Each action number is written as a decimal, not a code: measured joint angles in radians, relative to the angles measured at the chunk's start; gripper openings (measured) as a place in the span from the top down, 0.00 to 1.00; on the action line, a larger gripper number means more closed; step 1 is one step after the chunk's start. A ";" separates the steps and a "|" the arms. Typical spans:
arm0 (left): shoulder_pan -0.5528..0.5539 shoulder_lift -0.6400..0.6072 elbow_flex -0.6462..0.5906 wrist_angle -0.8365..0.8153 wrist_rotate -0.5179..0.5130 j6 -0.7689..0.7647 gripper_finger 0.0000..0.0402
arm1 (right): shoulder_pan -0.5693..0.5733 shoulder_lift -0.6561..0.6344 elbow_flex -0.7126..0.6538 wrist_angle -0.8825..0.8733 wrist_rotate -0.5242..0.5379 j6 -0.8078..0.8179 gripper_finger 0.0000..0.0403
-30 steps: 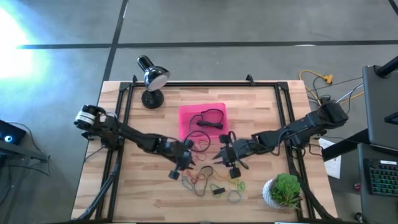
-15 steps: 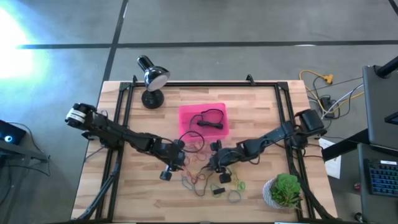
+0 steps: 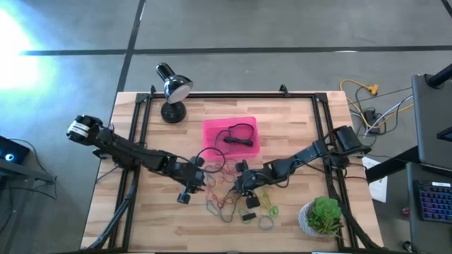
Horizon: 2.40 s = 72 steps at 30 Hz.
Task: Pick and place rubber bands into bin
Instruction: Put the black rubber band into the red bin
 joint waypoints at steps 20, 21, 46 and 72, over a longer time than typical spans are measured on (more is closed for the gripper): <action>-0.004 -0.024 -0.001 0.016 -0.032 0.000 0.81 | -0.002 0.002 0.017 -0.049 0.019 0.006 0.94; -0.004 -0.024 -0.001 0.016 -0.032 0.000 0.81 | -0.001 -0.007 0.017 -0.048 0.019 -0.001 0.94; -0.005 -0.024 -0.010 0.034 -0.037 0.001 0.81 | -0.009 -0.015 0.014 -0.106 0.086 0.003 0.66; -0.005 -0.024 -0.013 0.033 -0.045 0.002 0.81 | -0.009 -0.064 0.084 -0.233 0.077 -0.062 0.98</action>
